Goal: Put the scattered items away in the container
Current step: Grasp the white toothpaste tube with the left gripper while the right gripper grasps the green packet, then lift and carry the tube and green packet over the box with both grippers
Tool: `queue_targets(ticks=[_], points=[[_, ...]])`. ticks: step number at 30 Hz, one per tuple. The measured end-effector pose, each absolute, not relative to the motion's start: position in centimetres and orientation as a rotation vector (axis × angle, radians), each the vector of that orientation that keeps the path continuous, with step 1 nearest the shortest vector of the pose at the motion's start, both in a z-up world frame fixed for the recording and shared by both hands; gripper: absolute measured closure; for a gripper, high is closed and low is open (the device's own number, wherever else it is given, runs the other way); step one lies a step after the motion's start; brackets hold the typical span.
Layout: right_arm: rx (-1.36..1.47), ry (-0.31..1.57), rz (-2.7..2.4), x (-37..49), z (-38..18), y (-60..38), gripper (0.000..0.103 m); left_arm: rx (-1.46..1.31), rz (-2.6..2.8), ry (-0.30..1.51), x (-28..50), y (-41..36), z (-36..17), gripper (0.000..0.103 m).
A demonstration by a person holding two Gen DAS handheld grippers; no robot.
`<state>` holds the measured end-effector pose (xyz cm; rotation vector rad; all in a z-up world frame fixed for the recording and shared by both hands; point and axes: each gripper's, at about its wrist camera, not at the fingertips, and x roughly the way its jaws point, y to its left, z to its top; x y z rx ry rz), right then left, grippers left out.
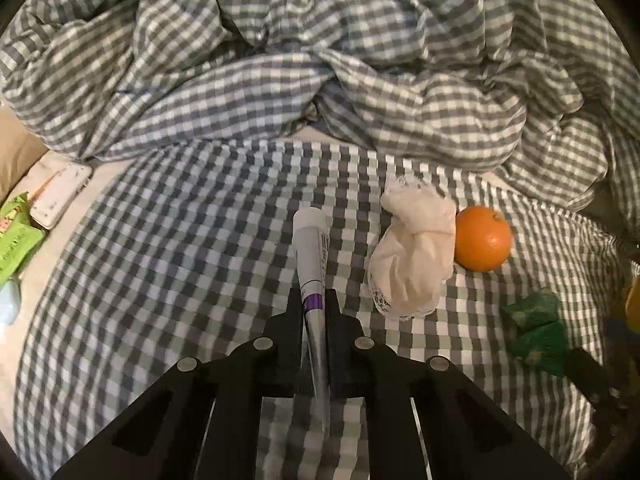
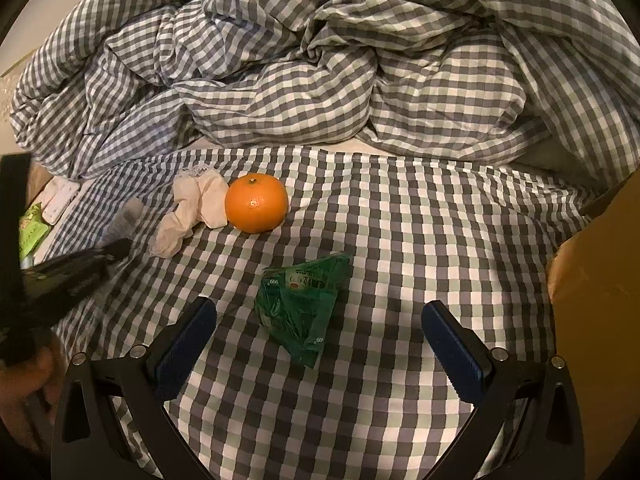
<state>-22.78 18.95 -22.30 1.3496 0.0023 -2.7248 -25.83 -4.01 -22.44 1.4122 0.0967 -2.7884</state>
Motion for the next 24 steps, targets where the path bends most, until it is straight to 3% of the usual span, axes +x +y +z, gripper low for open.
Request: queue_targets(ticks=[12, 13, 16, 19, 24], points=[[1.402, 0.004, -2.677, -25.2, -24.6, 17.7, 0.005, 1.322, -2.803, 0.108, -24.2, -6.7, -19.3, 0.094], [1.411, -0.002, -2.666, -25.3, -24.8, 17.5, 0.014, 1.319, -2.801, 0.11, -24.2, -6.9, -19.2, 0.094], [1.465, -0.023, -2.617, -25.7, -25.8, 17.2, 0.058, 1.316, -2.795, 0.116, -24.1, -7.3, -19.1, 0.094], [1.438, -0.011, -2.615, -25.4, -25.7, 17.1, 0.068, 1.315, -2.791, 0.118, -24.0, -7.4, -19.0, 0.094], [1.411, -0.015, -2.626, -24.8, -24.7, 17.1, 0.069, 1.303, -2.799, 0.119, -23.4, -7.2, -18.3, 0.094]])
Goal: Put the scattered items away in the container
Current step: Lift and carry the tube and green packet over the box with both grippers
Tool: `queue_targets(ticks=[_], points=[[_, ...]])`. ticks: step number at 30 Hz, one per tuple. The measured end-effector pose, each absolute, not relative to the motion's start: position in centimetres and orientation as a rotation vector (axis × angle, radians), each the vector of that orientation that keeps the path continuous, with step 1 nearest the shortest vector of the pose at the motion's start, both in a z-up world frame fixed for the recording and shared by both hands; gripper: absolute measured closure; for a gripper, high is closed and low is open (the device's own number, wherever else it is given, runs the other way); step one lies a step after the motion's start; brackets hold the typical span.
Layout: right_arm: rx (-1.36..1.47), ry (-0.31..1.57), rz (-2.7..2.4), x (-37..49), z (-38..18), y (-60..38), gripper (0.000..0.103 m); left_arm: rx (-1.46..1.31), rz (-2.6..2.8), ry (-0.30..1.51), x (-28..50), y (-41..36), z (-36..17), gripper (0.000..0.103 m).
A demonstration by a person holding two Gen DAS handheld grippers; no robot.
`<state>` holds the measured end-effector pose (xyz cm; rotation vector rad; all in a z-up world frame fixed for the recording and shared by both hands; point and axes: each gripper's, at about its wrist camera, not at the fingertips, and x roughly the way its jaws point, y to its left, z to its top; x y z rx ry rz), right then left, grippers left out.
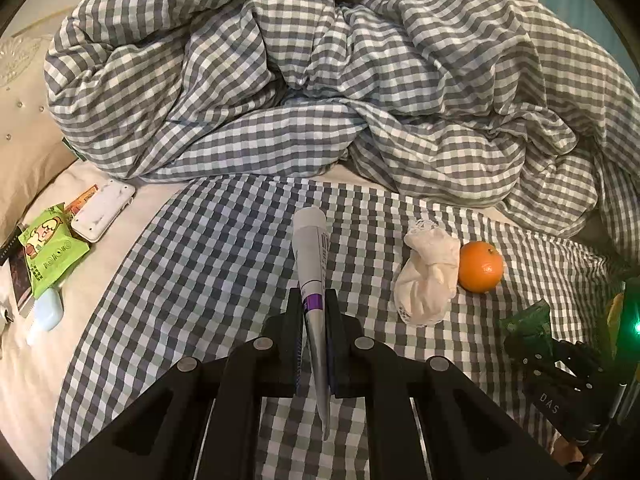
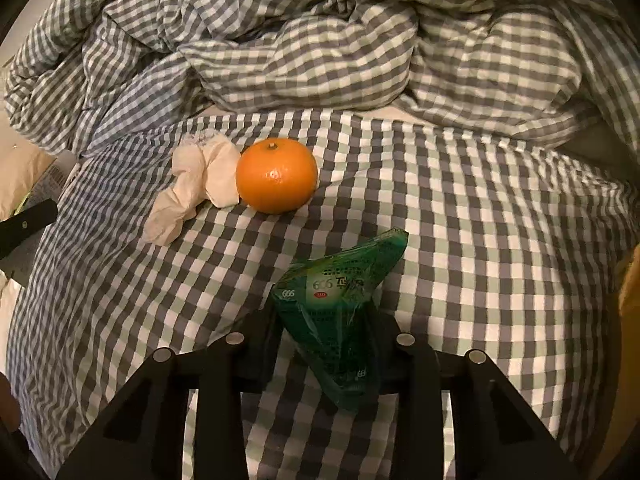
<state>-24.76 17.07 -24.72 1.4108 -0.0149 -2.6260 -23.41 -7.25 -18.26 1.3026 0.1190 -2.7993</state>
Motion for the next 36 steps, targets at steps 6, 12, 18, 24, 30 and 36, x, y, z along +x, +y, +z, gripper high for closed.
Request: queue_targets(ticks=[6, 12, 18, 24, 30, 36], points=[[1.328, -0.04, -2.653, -23.3, -21.5, 17.1, 0.069, 1.259, -2.817, 0.125, -22.3, -7.1, -16.1, 0.094], [1.223, -0.057, -2.679, -20.3, -17.3, 16.9, 0.069, 1.194, -2.854, 0.118, -20.5, -6.2, -13.0, 0.094], [1.125, -0.076, -2.72, -16.7, -13.1, 18.1, 0.069, 1.122, -2.913, 0.101, -17.5, -4.6, -9.3, 0.094], [1.033, -0.086, -2.768, -13.3, -9.3, 19.1, 0.069, 1.061, -2.955, 0.088, -14.3, -3.2, -6.4, 0.094], [0.953, -0.095, -2.799, -10.1, -6.4, 19.9, 0.069, 1.007, -2.993, 0.077, -11.0, -2.0, -3.8, 0.094], [0.862, -0.095, -2.844, -6.5, -3.2, 21.1, 0.069, 0.934, -3.033, 0.072, -8.1, -0.5, -1.1, 0.094]])
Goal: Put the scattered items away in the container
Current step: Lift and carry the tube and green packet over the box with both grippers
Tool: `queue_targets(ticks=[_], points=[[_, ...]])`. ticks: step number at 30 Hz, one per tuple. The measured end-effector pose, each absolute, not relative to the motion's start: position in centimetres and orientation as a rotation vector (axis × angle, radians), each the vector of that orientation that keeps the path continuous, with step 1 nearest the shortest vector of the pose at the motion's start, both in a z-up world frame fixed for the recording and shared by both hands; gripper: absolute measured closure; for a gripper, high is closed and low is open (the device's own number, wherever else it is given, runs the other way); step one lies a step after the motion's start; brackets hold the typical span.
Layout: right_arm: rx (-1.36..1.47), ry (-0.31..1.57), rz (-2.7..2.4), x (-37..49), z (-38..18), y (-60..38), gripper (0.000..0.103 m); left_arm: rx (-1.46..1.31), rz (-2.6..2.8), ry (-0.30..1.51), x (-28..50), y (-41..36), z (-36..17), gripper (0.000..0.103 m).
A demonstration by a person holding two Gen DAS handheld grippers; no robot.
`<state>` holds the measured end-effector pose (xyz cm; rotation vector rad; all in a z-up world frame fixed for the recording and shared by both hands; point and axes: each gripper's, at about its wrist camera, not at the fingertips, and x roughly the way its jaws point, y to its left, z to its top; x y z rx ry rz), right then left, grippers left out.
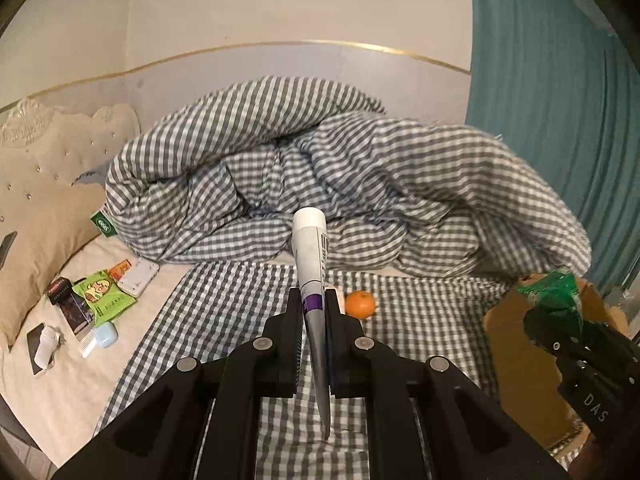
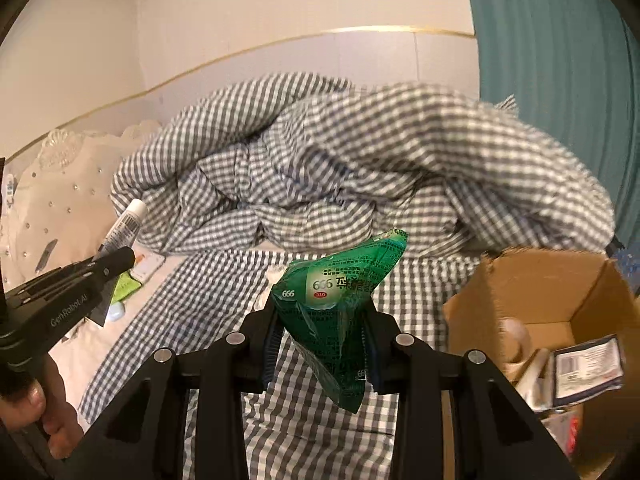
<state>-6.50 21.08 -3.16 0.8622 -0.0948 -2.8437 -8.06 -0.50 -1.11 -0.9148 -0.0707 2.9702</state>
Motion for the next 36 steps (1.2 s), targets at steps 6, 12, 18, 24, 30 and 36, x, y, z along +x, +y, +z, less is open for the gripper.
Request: queue_targets(ticks=[6, 12, 18, 24, 30, 36], points=[[0.794, -0.092, -2.886, -2.9, -0.4, 22.9, 0.069, -0.875, 2.948, -0.066, -5.4, 1.6, 0.3, 0.094], [0.75, -0.105, -2.925, -0.4, 1.1, 24.7, 0.069, -0.818, 2.944, -0.018, -3.1, 3.4, 1.7, 0.094], [0.731, -0.103, -2.956, 1.4, 1.6, 26.1, 0.069, -0.775, 2.924, 0.01, -1.9, 5.2, 2.8, 0.094], [0.729, -0.11, -2.997, 2.4, 2.1, 28.2, 0.069, -0.744, 2.896, 0.026, -1.5, 7.5, 3.5, 0.094], [0.743, -0.117, -3.055, 3.2, 2.2, 31.8, 0.069, -0.725, 2.845, 0.031, -1.6, 10.9, 3.8, 0.094], [0.773, -0.146, -3.127, 4.2, 2.0, 36.1, 0.069, -0.736, 2.769, 0.058, -2.0, 15.6, 3.3, 0.094]])
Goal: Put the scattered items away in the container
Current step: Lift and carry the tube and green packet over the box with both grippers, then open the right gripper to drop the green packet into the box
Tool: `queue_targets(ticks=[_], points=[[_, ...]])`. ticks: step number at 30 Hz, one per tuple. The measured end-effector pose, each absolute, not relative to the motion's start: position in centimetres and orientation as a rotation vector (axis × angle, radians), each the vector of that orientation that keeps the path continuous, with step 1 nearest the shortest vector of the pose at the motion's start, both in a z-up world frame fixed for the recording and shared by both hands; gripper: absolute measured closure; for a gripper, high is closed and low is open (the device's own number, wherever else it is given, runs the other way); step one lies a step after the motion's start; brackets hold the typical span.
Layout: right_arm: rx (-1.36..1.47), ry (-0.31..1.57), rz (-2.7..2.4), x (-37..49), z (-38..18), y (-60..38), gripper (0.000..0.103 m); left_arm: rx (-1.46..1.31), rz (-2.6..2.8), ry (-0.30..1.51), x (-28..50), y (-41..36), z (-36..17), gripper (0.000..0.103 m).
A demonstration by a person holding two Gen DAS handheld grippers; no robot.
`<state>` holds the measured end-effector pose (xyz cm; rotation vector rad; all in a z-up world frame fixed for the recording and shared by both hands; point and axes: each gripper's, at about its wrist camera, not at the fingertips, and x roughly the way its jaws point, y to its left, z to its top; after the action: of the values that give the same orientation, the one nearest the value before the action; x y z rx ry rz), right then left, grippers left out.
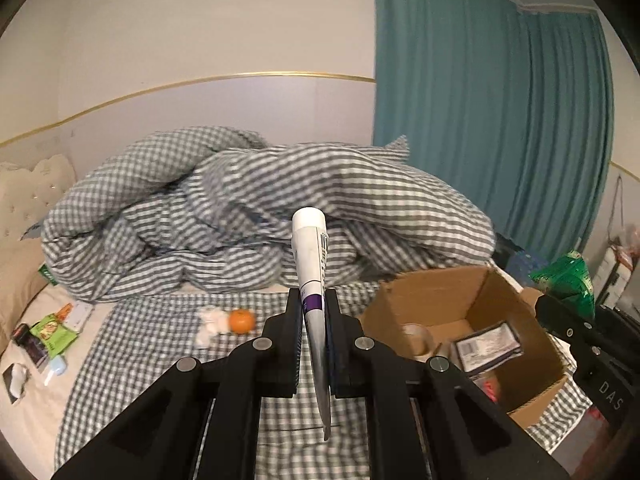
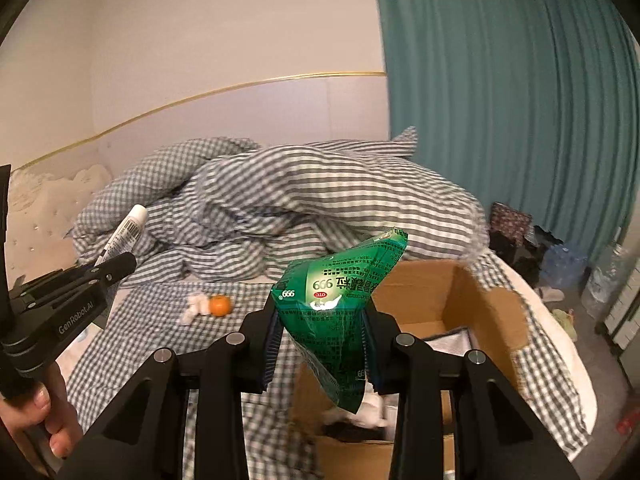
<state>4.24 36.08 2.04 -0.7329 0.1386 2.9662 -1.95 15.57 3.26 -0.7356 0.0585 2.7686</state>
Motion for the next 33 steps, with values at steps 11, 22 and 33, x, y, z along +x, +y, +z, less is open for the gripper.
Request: queue_targets(ticks=[11, 22, 33], points=[[-0.77, 0.208, 2.83, 4.0, 0.2, 44.0, 0.069, -0.761, 2.627, 0.102, -2.8, 23.6, 1.7, 0.094], [-0.887, 0.26, 2.772, 1.6, -3.8, 48.4, 0.069, -0.834, 2.576, 0.157, -5.2, 28.0, -1.5, 0.094], [-0.984, 0.214, 2.724, -0.6, -7.7, 49.1, 0.027, -0.888, 2.545, 0.189, -6.6, 29.5, -3.8, 0.094]])
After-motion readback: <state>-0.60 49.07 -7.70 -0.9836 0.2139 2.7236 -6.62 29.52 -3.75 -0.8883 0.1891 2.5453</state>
